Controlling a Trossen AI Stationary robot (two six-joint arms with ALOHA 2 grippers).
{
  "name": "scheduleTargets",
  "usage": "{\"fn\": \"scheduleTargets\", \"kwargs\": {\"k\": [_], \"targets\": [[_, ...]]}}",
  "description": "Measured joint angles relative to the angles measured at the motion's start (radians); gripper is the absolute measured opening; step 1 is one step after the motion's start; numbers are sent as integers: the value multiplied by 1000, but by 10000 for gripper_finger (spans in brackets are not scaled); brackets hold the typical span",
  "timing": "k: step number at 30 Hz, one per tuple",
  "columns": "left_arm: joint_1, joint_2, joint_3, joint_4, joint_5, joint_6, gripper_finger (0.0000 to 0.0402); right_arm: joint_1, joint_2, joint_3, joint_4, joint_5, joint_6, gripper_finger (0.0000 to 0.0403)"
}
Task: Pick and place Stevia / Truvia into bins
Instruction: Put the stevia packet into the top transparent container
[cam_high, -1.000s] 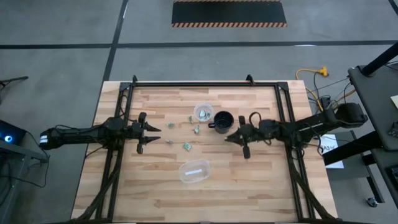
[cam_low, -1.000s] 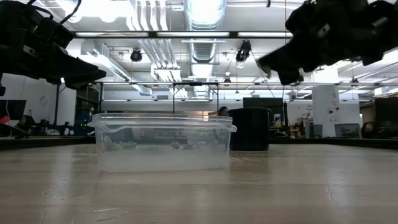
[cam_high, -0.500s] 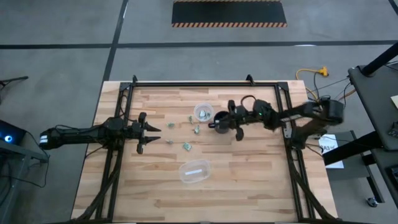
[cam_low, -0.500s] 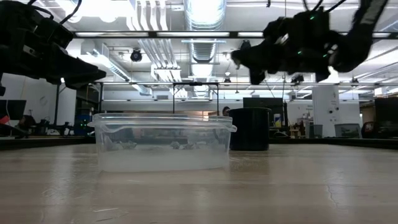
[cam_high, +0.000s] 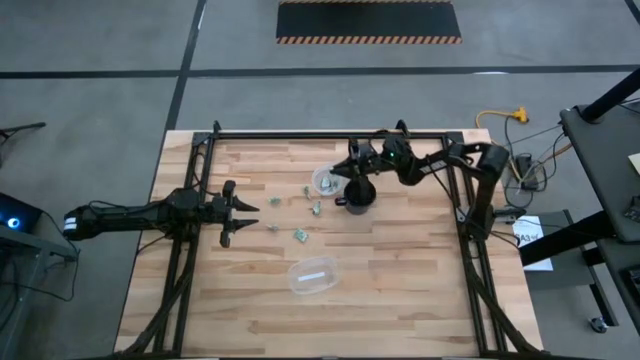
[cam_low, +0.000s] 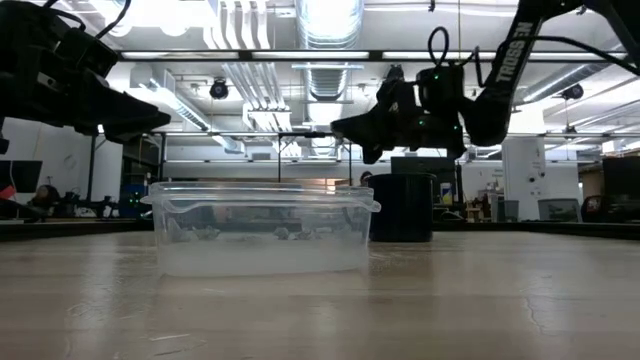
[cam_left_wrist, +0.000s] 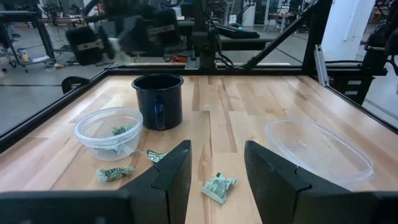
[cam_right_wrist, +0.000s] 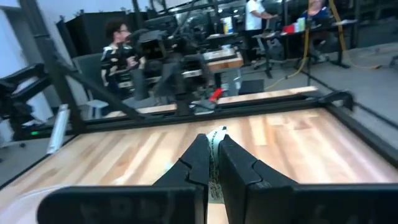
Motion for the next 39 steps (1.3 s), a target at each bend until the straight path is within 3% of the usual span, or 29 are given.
{"fn": "scheduleTargets", "kwargs": {"k": [8, 17, 39], "targets": [[0, -1, 0, 0, 0, 0, 132, -23, 72, 58, -1, 64, -17, 12], [0, -1, 0, 0, 0, 0, 132, -20, 164, 156, -2, 61, 40, 13], [0, 0, 0, 0, 0, 0, 132, -20, 96, 133, -90, 30, 72, 13]]}}
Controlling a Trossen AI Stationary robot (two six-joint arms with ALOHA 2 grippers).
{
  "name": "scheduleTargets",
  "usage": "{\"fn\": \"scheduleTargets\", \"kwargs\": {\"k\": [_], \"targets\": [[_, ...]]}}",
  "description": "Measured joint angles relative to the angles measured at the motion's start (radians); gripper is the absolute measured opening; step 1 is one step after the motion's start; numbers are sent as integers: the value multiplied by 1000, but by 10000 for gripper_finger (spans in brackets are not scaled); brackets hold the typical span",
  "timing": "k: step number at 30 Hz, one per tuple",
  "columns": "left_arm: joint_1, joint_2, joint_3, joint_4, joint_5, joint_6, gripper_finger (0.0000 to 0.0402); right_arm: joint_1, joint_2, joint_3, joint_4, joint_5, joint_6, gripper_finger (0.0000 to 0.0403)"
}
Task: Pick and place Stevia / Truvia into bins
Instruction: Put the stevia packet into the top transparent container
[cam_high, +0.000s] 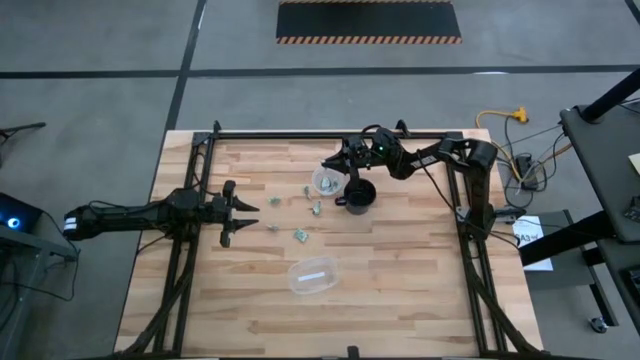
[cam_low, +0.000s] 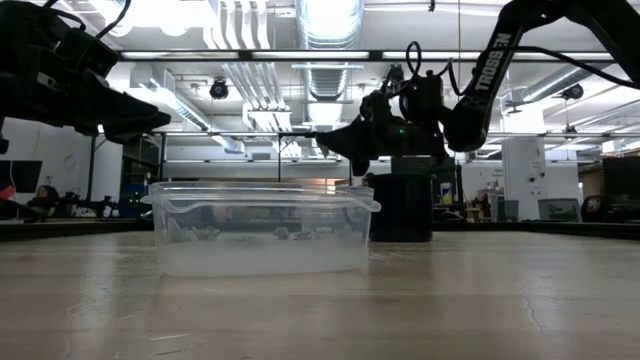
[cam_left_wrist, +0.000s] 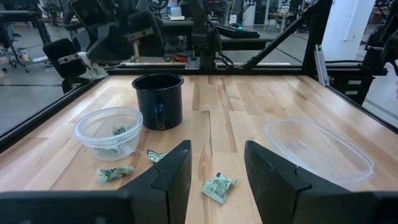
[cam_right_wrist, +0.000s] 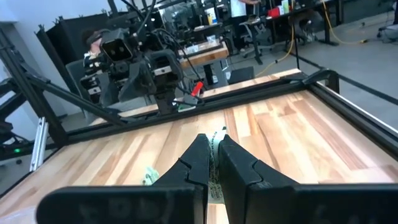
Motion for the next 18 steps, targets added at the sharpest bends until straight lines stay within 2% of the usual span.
{"fn": "scheduleTargets", "kwargs": {"k": [6, 18], "targets": [[0, 0, 0, 0, 0, 0, 132, 0, -8, -2, -17, 0, -14, 31], [0, 0, 0, 0, 0, 0, 132, -1, -8, -2, -18, 8, -14, 166]]}}
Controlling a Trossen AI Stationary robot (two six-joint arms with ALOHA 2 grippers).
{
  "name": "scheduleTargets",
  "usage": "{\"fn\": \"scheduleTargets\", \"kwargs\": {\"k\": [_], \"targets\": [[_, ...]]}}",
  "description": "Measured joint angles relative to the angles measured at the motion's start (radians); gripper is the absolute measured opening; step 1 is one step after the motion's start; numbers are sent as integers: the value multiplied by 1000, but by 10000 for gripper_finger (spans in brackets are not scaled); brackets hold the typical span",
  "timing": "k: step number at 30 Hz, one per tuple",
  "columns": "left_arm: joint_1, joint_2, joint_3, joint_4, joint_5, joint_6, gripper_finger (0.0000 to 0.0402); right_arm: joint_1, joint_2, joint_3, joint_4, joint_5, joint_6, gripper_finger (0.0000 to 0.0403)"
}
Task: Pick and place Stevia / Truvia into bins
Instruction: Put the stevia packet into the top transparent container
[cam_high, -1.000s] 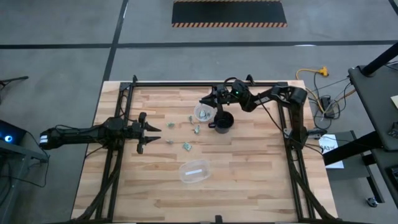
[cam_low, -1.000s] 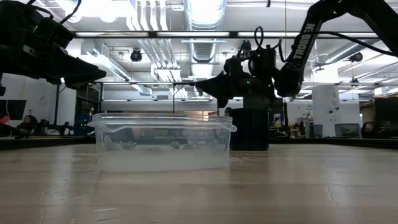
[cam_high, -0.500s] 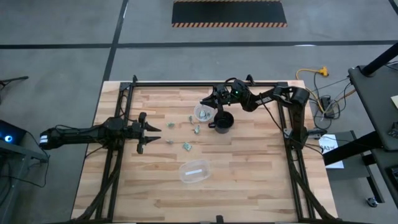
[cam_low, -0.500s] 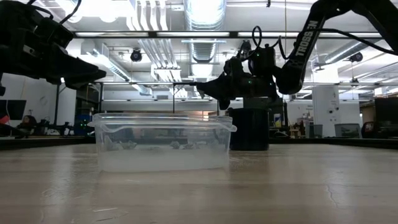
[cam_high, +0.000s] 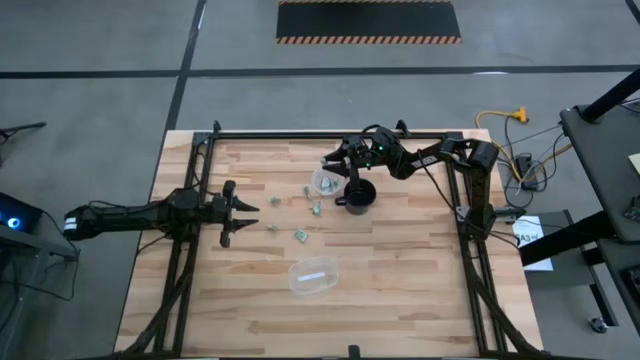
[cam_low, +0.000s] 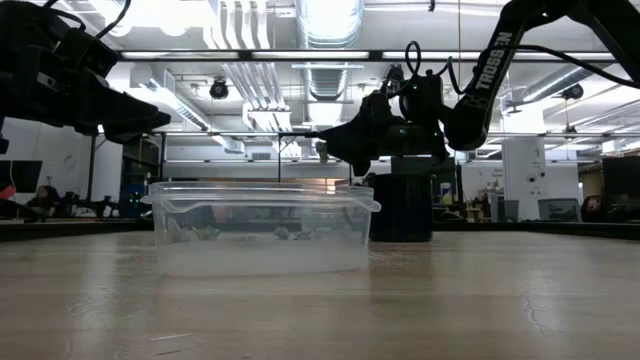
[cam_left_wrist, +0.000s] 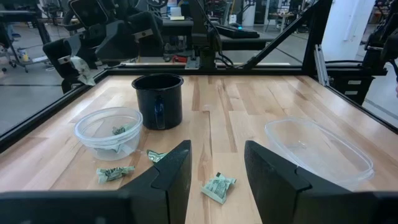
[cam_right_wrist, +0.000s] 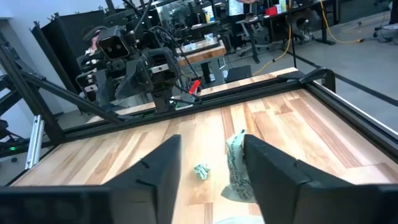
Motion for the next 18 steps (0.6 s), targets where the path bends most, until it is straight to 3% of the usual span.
{"fn": "scheduleTargets", "kwargs": {"k": [10, 18], "targets": [[0, 0, 0, 0, 0, 0, 132, 0, -1, 0, 0, 0, 2, 229], [0, 0, 0, 0, 0, 0, 132, 1, -33, 0, -16, 0, 7, 228]]}}
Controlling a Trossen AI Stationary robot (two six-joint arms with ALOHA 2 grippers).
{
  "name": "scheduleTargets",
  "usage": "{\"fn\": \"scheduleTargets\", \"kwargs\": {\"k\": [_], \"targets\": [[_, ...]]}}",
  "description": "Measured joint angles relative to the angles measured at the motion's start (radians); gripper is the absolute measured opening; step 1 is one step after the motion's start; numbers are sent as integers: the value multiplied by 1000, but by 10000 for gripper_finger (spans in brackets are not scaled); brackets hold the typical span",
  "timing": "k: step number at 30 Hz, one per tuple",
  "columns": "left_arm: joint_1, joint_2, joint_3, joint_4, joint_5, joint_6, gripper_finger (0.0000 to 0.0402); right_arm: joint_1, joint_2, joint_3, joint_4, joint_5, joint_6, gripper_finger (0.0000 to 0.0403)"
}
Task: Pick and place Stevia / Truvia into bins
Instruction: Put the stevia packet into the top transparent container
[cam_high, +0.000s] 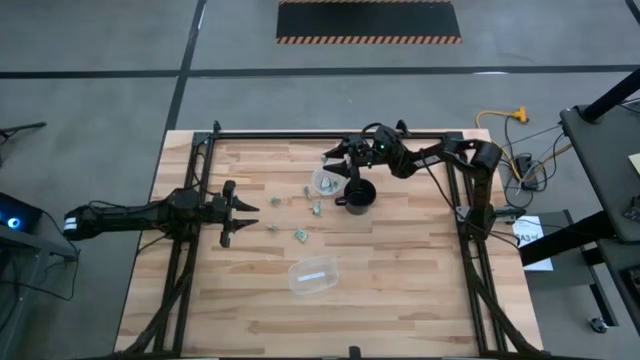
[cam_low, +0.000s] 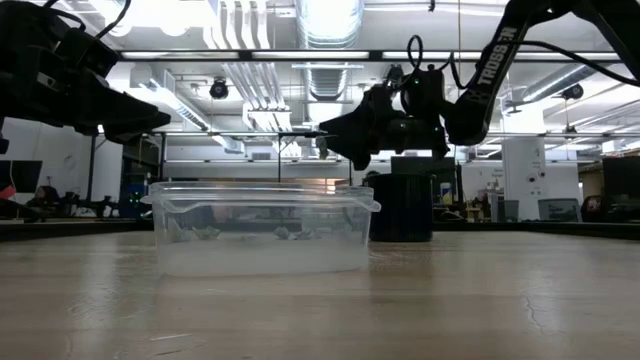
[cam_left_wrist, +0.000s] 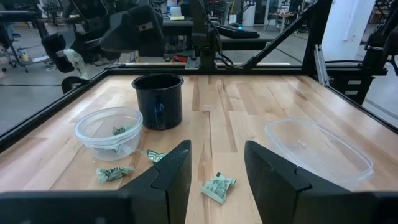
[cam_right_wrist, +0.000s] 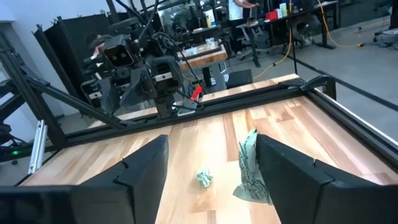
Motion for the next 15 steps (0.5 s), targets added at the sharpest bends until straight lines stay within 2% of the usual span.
{"fn": "scheduleTargets", "kwargs": {"k": [5, 11, 15], "targets": [[0, 0, 0, 0, 0, 0, 132, 0, -55, 0, -124, 3, -56, 171], [0, 0, 0, 0, 0, 0, 132, 0, -88, 0, -230, 0, -168, 32], [0, 0, 0, 0, 0, 0, 132, 0, -87, 0, -229, 1, -181, 13]]}}
